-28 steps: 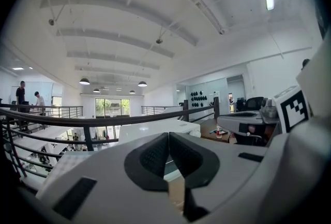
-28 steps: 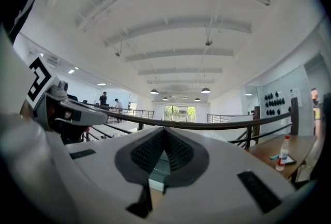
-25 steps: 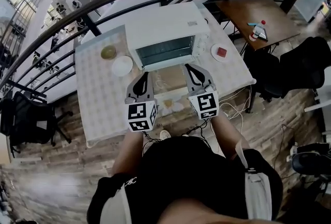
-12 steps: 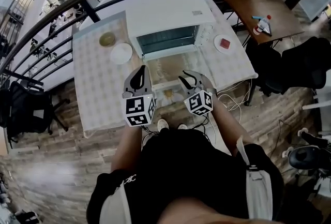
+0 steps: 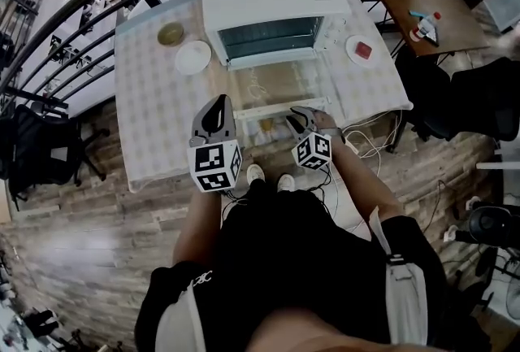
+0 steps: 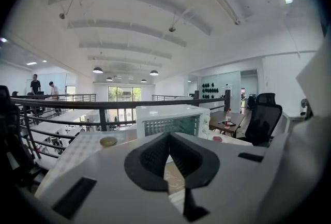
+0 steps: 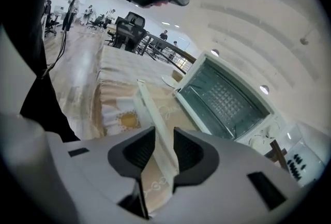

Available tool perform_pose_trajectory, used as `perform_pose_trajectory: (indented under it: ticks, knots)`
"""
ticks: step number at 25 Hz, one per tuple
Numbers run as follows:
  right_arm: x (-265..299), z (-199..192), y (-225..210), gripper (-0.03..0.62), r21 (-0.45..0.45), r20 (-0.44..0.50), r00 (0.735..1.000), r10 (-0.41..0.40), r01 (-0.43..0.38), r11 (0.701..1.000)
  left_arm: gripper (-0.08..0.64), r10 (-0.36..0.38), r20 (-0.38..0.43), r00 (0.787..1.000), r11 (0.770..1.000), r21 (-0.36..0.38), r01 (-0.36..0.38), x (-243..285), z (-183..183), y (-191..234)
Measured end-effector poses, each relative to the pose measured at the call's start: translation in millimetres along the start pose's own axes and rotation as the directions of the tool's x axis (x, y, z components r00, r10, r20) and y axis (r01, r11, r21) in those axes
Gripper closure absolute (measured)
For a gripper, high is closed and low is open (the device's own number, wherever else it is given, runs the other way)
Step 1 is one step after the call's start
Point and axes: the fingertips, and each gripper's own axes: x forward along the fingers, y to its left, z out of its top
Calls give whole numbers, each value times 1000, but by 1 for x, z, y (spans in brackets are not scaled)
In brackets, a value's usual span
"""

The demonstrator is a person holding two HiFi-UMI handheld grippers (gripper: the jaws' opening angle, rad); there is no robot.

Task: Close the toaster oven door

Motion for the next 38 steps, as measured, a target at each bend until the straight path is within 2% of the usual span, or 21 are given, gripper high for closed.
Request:
perform_pose_trajectory:
  ticks: [2,5,12,15,19,22,27,35,38]
  knots:
    - [10,-10,11,476,5,-26,999,33,-33,999,546,13,-14,1000,1000,2,-13,-4,-5,3]
    - [22,-27,27,476,-44,-74,995,64,-67,997,546,27,-27,999,1000,6,-27,-11,-9,5]
    - [43,-58,30,485,-181,-142,988,-63,36,983,546,87,-43,995,996,9,-87,-29,-14,21]
    - [50,-67,28,491,-310,-148,978,-149,97,946,546,100,-47,994,995,14,-99,-33,-14,25]
    - [57,-71,24,509,-459,-140,949,-282,190,868,546,110,-38,993,994,22,-109,-35,-9,27]
    - [51,-66,16,508,-502,-166,929,-330,208,840,546,112,-33,993,993,23,-112,-33,-7,26]
    - [46,-55,22,513,-467,-178,948,-265,155,870,546,93,-39,995,995,30,-92,-31,-8,15]
    - [37,-47,13,517,-468,-184,951,-249,138,873,546,88,-7,996,996,33,-88,-26,5,17]
    - [40,-54,8,518,-484,-165,953,-256,148,863,546,82,11,997,996,29,-82,-23,10,16]
